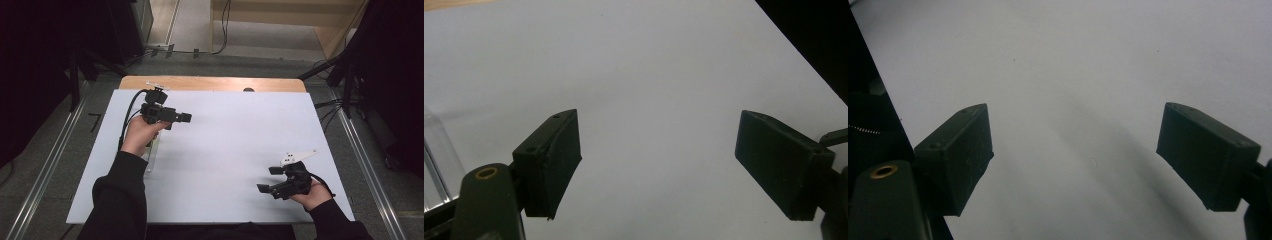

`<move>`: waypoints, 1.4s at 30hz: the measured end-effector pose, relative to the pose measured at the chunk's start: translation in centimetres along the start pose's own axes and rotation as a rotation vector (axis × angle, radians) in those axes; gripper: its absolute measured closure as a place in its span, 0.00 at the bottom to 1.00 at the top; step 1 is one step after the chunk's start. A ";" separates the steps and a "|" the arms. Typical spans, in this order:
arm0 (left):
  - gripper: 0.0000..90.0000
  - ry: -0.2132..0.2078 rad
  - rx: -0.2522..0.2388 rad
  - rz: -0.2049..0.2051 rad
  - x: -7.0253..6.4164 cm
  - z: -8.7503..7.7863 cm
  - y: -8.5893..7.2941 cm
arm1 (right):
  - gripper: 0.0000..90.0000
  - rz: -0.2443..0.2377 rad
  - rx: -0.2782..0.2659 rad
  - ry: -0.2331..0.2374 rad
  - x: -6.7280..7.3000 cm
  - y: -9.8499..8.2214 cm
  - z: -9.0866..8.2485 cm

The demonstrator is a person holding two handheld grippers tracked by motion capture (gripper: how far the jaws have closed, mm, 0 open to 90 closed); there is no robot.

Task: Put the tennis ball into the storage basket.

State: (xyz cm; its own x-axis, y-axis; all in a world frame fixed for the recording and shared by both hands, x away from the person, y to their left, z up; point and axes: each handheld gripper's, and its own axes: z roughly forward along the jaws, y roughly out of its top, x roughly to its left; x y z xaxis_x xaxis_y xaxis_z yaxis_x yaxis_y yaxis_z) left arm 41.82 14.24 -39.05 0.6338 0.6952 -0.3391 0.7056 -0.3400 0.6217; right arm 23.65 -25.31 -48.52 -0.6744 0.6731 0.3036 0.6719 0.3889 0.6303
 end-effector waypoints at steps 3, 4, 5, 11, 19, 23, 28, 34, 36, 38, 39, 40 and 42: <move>0.22 -0.004 0.006 0.013 -0.4 0.1 -0.1 | 0.14 0.003 0.001 0.000 0.0 0.0 0.0; 0.22 -0.011 0.004 0.013 -0.5 0.1 -0.1 | 0.14 0.003 0.001 -0.001 0.0 0.0 0.0; 0.22 -0.018 0.003 0.015 -0.6 0.1 -0.2 | 0.14 0.002 0.001 -0.001 0.0 0.0 0.0; 0.22 -0.025 -0.011 0.018 -1.0 0.2 -0.6 | 0.14 0.002 0.001 -0.001 0.0 0.0 0.0; 0.22 -0.041 -0.028 0.016 -1.3 -0.1 -1.3 | 0.14 0.003 0.000 -0.001 0.0 0.0 0.0; 0.22 -0.052 -0.031 0.023 -1.5 -0.2 -1.7 | 0.14 0.003 0.002 0.000 0.0 0.0 0.0; 0.22 -0.053 -0.019 0.036 -2.0 -0.2 -2.3 | 0.14 0.004 0.004 -0.001 0.0 0.0 0.0; 0.22 -0.057 -0.008 0.046 -2.4 -0.2 -3.1 | 0.14 0.005 0.004 -0.002 0.0 0.0 0.0; 0.22 -0.059 -0.007 0.052 -2.5 -0.2 -3.3 | 0.14 0.005 0.005 -0.001 0.0 0.0 0.0; 0.22 -0.055 -0.005 0.055 -2.7 -0.2 -3.5 | 0.14 0.005 0.006 -0.001 0.0 0.0 0.0; 0.22 -0.057 -0.005 0.057 -2.7 -0.2 -3.6 | 0.14 0.005 0.007 -0.001 0.0 0.0 0.0; 0.22 -0.055 -0.004 0.060 -2.8 -0.3 -3.7 | 0.14 0.005 0.007 -0.001 0.0 0.0 0.0; 0.22 -0.061 -0.009 0.065 -3.0 -0.3 -3.9 | 0.14 0.006 0.008 -0.001 0.0 0.0 0.0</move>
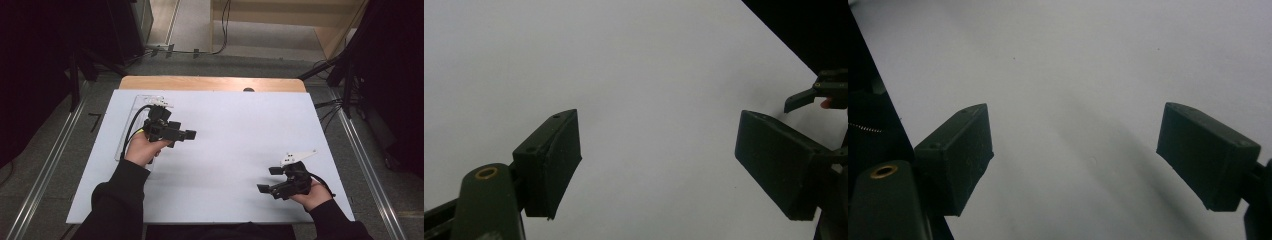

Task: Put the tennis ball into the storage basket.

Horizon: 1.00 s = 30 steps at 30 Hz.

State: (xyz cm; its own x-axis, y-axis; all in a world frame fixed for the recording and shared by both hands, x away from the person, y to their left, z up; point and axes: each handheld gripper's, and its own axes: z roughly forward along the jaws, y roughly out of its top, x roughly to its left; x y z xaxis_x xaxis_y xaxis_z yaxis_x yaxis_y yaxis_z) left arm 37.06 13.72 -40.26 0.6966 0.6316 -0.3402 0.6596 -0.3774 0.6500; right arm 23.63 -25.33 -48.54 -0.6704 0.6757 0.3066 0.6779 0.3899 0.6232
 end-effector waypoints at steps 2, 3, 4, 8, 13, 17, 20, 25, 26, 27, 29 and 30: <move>0.22 -0.003 -0.001 0.000 -0.1 0.0 -0.3 | 0.14 -0.001 -0.001 0.000 0.0 0.0 0.0; 0.22 -0.001 -0.002 0.004 -0.2 0.0 -0.4 | 0.14 0.000 0.000 0.000 0.0 0.0 0.0; 0.22 -0.005 -0.005 0.003 -0.2 0.0 -0.5 | 0.14 0.001 0.000 -0.001 0.0 0.0 0.0; 0.22 0.004 0.003 0.012 -0.3 0.2 -1.0 | 0.14 -0.001 0.001 -0.002 0.0 0.0 0.0; 0.22 -0.012 0.007 0.009 -0.1 0.0 -1.7 | 0.14 0.001 -0.001 -0.001 0.0 0.0 0.0; 0.22 -0.012 0.013 0.011 0.0 0.0 -2.4 | 0.14 0.000 0.000 -0.001 0.0 0.0 0.0; 0.22 -0.003 0.022 0.019 -0.1 0.0 -2.8 | 0.14 -0.002 -0.001 0.000 0.1 0.0 0.0; 0.22 0.000 0.024 0.032 -0.3 0.1 -3.4 | 0.14 -0.001 0.001 -0.001 0.0 0.0 0.0; 0.22 -0.001 0.024 0.034 -0.3 0.2 -3.5 | 0.14 -0.001 0.000 -0.002 0.0 0.0 0.0; 0.22 0.000 0.025 0.035 -0.4 0.2 -3.6 | 0.14 -0.001 0.000 -0.002 0.0 0.0 0.0; 0.22 0.005 0.025 0.043 -0.4 0.2 -3.8 | 0.14 0.000 0.000 -0.003 0.0 0.0 0.0; 0.22 0.009 0.024 0.044 -0.4 0.1 -3.9 | 0.14 0.001 0.000 -0.003 0.0 0.0 0.0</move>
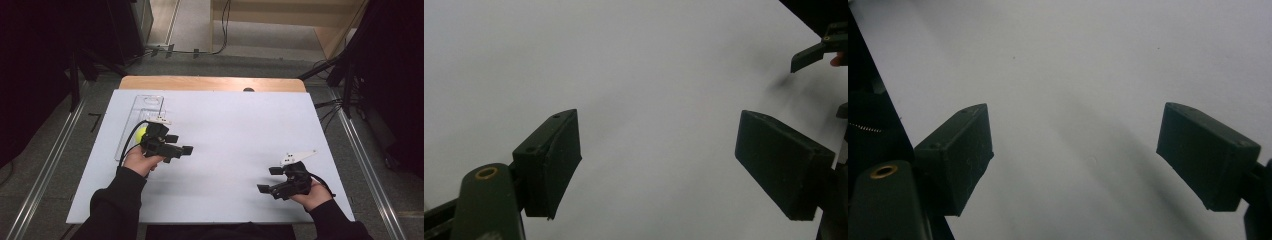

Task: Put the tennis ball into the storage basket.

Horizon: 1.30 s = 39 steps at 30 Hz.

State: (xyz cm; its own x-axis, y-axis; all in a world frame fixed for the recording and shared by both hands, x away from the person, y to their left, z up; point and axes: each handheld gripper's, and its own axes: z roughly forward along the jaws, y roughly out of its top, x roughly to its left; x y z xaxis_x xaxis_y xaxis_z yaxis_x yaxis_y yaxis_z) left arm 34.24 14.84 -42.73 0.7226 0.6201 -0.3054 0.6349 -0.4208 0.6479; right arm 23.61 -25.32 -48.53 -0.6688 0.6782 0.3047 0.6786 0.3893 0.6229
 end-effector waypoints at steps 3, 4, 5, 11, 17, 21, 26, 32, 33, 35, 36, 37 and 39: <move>0.22 0.004 -0.002 0.000 0.0 -0.1 -0.3 | 0.14 0.000 0.001 0.001 0.0 0.0 0.0; 0.22 0.002 -0.003 0.001 0.0 -0.1 -0.4 | 0.14 0.001 0.001 0.000 0.0 0.0 0.0; 0.22 0.002 -0.004 -0.001 0.0 -0.1 -0.5 | 0.14 0.001 0.001 -0.002 0.0 0.0 0.0; 0.22 -0.001 0.019 0.024 -0.3 -0.3 -1.4 | 0.14 0.002 0.001 -0.002 0.0 0.0 0.0; 0.22 0.007 0.039 0.045 -0.5 -0.3 -2.3 | 0.14 0.002 0.001 -0.002 0.0 0.0 0.0; 0.22 0.009 0.045 0.055 -0.7 -0.4 -2.8 | 0.14 0.002 0.001 -0.004 0.0 0.0 0.1; 0.22 -0.008 0.040 0.056 -0.8 -0.6 -3.3 | 0.14 0.004 0.002 -0.003 0.0 0.0 0.1; 0.22 -0.015 0.041 0.067 -1.0 -0.8 -4.0 | 0.14 0.001 0.001 -0.004 0.0 0.0 0.1; 0.22 -0.016 0.036 0.068 -1.1 -0.7 -4.1 | 0.14 0.001 0.001 -0.004 0.0 0.0 0.1; 0.22 -0.010 0.047 0.078 -1.2 -0.8 -4.3 | 0.14 0.000 0.001 -0.004 0.0 0.0 0.1; 0.22 -0.003 0.050 0.081 -1.2 -0.8 -4.5 | 0.14 0.000 0.001 -0.005 0.0 0.0 0.1; 0.22 0.001 0.056 0.088 -1.3 -0.9 -4.5 | 0.14 0.000 0.001 -0.004 0.0 0.0 0.1; 0.22 -0.007 0.050 0.087 -1.2 -1.0 -4.7 | 0.14 -0.001 0.001 -0.004 0.0 0.0 0.1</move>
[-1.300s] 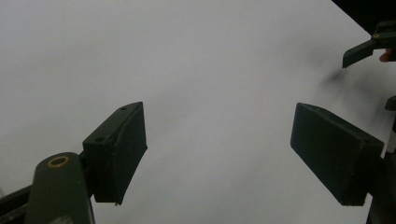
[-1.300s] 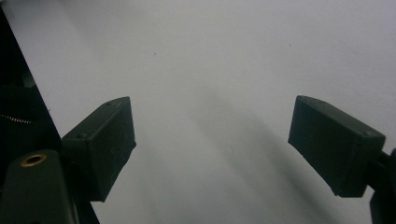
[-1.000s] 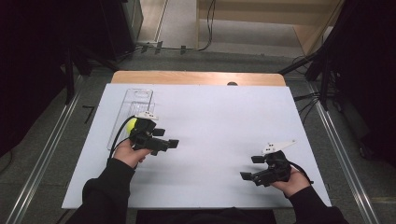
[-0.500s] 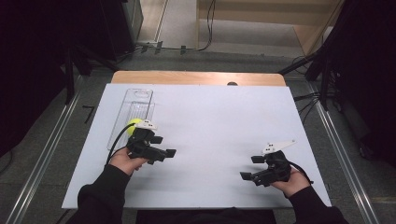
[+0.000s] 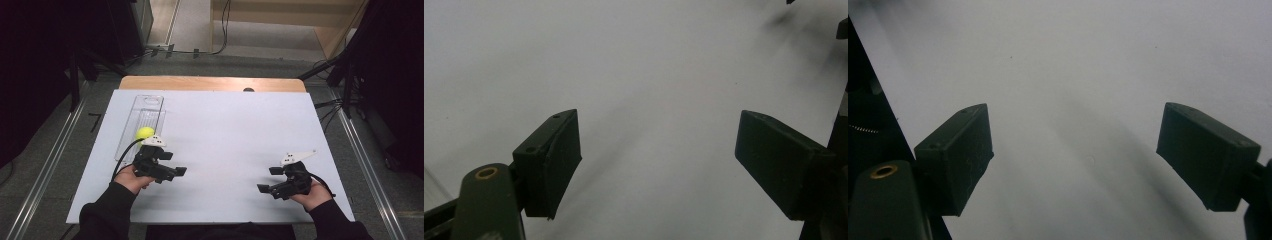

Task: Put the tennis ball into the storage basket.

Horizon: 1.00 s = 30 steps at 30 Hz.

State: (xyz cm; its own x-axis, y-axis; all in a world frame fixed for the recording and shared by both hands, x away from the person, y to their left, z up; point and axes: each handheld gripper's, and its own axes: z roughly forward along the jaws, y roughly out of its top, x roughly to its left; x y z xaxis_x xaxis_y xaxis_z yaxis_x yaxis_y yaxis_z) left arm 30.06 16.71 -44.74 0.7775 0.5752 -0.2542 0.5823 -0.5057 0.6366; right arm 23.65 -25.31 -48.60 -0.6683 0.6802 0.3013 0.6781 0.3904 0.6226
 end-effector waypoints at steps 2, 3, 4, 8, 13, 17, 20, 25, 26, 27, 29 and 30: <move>0.22 -0.009 -0.010 0.000 0.0 -0.1 -0.3 | 0.14 0.001 0.000 0.000 0.0 0.0 0.0; 0.22 -0.011 -0.014 0.000 -0.1 -0.1 -0.4 | 0.14 0.001 0.001 0.000 0.0 0.0 0.0; 0.22 -0.012 -0.016 0.004 -0.1 -0.1 -0.6 | 0.14 0.002 0.001 -0.001 0.0 0.0 0.0; 0.22 -0.020 -0.019 0.008 -0.2 -0.3 -1.0 | 0.14 0.004 0.000 -0.001 0.0 0.0 0.0; 0.22 -0.024 -0.026 0.011 -0.2 -0.6 -1.5 | 0.14 0.005 0.001 -0.002 0.0 0.0 0.0; 0.22 -0.019 -0.026 0.013 -0.2 -0.8 -1.9 | 0.14 0.006 0.002 -0.003 0.0 0.0 0.0; 0.22 -0.019 -0.025 0.012 -0.1 -0.9 -2.1 | 0.14 0.009 0.004 -0.005 0.0 0.0 0.0; 0.22 -0.019 -0.029 0.008 -0.1 -1.2 -2.5 | 0.14 0.008 0.005 -0.005 -0.1 0.0 0.0; 0.22 -0.019 -0.029 0.007 -0.1 -1.2 -2.5 | 0.14 0.009 0.005 -0.005 -0.1 0.0 0.0; 0.22 -0.019 -0.026 0.010 -0.1 -1.3 -2.6 | 0.14 0.008 0.005 -0.005 -0.1 0.0 0.0; 0.22 -0.019 -0.028 0.011 0.0 -1.4 -2.7 | 0.14 0.008 0.005 -0.006 -0.1 0.0 0.0; 0.22 -0.019 -0.028 0.008 0.0 -1.4 -2.8 | 0.14 0.008 0.005 -0.006 -0.1 0.0 0.0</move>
State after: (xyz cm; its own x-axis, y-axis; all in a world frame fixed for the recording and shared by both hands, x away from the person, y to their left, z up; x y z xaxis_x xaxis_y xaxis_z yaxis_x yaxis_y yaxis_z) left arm 28.11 18.98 -45.48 0.7868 0.5585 -0.2627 0.5691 -0.4918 0.6590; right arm 23.71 -25.37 -48.68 -0.6608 0.6872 0.3017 0.6849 0.3879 0.6168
